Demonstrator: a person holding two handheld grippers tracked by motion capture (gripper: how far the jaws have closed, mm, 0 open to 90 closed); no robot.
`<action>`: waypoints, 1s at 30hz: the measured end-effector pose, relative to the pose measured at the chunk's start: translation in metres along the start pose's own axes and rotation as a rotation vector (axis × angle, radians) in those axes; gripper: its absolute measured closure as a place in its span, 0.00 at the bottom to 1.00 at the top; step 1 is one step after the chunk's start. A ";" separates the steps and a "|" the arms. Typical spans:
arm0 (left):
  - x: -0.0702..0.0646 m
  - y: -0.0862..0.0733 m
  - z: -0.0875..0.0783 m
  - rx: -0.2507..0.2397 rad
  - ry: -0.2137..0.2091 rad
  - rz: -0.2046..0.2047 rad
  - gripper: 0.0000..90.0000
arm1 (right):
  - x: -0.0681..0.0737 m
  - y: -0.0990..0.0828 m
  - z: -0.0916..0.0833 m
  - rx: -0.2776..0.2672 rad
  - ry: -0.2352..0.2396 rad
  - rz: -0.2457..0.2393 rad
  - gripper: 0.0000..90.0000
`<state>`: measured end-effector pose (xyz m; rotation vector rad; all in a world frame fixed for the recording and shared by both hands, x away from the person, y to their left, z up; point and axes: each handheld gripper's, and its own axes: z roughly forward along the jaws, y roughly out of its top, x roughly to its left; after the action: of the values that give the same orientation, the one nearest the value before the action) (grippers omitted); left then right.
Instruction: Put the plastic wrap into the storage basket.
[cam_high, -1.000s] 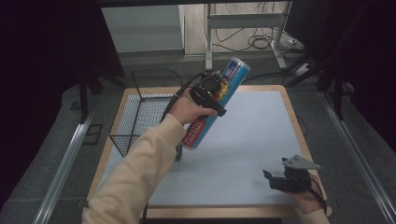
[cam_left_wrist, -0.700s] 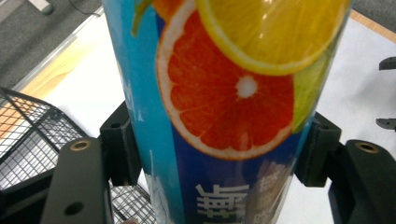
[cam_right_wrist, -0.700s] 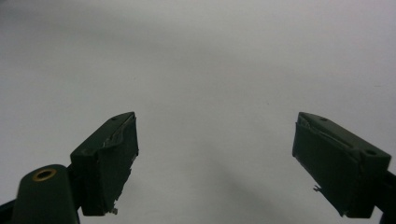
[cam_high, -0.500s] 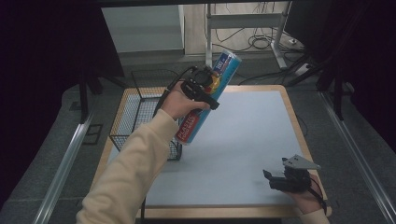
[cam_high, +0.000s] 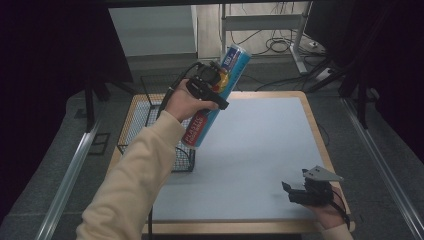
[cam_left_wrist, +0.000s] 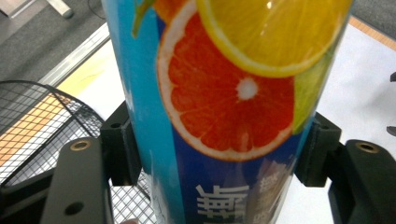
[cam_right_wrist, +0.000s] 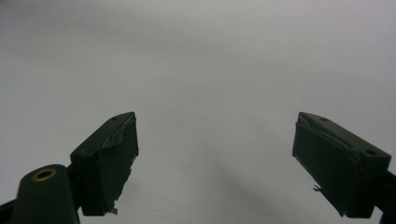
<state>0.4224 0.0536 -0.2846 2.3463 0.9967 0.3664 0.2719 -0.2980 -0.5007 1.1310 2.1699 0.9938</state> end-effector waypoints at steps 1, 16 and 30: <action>0.002 -0.001 -0.001 -0.007 0.002 -0.004 0.35 | 0.000 0.000 0.000 0.000 0.000 0.000 0.16; 0.028 -0.013 -0.020 -0.004 0.057 -0.039 0.35 | 0.000 0.000 0.001 0.004 0.000 0.004 0.16; 0.061 -0.037 -0.009 0.027 0.089 -0.101 0.36 | -0.001 -0.001 0.001 0.005 -0.006 0.002 0.16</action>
<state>0.4393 0.1224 -0.2974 2.3103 1.1644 0.4229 0.2729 -0.2985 -0.5022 1.1373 2.1677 0.9852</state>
